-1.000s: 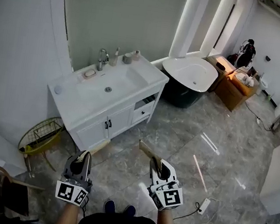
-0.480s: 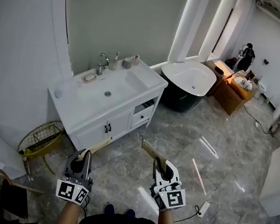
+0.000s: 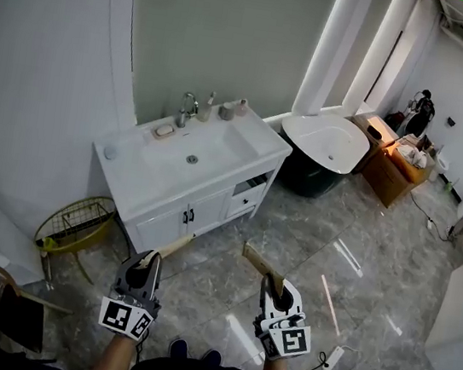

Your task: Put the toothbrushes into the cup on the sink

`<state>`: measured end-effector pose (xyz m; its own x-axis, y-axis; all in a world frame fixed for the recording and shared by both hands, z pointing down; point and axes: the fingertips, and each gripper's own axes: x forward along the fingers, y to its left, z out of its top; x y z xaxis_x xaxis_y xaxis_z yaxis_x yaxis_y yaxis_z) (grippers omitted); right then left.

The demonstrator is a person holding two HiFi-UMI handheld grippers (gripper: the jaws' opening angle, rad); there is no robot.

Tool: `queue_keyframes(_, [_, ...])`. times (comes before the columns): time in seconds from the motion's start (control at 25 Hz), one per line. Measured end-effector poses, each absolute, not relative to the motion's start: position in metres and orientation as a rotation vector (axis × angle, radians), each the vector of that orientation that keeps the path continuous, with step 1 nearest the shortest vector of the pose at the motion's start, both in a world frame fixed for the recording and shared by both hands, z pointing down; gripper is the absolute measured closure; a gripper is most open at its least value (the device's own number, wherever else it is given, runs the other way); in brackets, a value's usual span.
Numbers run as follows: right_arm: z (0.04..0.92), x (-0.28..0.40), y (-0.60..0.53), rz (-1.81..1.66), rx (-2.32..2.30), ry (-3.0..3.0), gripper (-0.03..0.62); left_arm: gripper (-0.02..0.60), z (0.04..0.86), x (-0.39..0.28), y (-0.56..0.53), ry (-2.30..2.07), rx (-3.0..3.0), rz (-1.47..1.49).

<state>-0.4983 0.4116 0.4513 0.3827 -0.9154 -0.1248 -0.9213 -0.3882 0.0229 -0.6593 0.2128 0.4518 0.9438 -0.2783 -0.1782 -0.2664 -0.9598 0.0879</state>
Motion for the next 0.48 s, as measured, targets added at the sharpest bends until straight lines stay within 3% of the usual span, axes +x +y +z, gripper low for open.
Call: queue_keyframes(0.48, [0.453, -0.508, 0.388, 0.195, -2.581, 1.698, 0.546, 0.537, 0.449, -0.673, 0.186, -0.419, 3.056, -0.312])
